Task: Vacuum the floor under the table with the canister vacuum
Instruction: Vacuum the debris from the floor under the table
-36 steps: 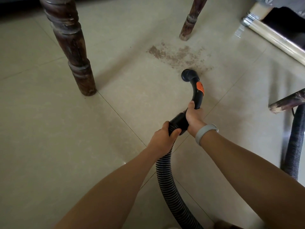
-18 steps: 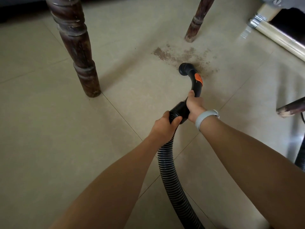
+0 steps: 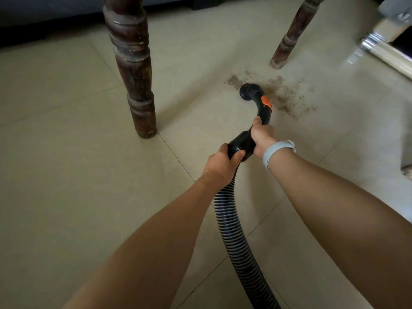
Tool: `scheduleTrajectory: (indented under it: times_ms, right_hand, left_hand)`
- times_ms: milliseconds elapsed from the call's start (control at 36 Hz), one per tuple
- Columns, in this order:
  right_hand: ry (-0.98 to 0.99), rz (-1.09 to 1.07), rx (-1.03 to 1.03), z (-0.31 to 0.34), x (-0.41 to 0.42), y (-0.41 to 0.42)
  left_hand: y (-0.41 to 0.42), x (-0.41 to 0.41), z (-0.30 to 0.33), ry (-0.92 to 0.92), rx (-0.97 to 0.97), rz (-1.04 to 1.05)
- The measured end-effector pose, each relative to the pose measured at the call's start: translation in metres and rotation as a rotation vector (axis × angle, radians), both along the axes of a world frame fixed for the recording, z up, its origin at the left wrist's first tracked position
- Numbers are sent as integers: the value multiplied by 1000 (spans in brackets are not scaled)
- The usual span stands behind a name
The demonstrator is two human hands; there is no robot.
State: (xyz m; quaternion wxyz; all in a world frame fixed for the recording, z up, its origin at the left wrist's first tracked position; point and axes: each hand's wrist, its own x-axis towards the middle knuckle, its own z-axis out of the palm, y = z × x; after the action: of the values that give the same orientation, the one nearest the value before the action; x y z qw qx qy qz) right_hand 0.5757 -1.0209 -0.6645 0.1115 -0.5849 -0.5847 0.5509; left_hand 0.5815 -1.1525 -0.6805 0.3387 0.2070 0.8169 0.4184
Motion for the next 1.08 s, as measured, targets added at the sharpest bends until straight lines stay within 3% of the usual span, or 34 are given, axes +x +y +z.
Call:
scheduleTrajectory:
  times_ms: [1083]
  right_hand:
    - [-38,257,-6,-3,-69,-38]
  left_hand:
    - [-34,-45,-7,-14,-5,187]
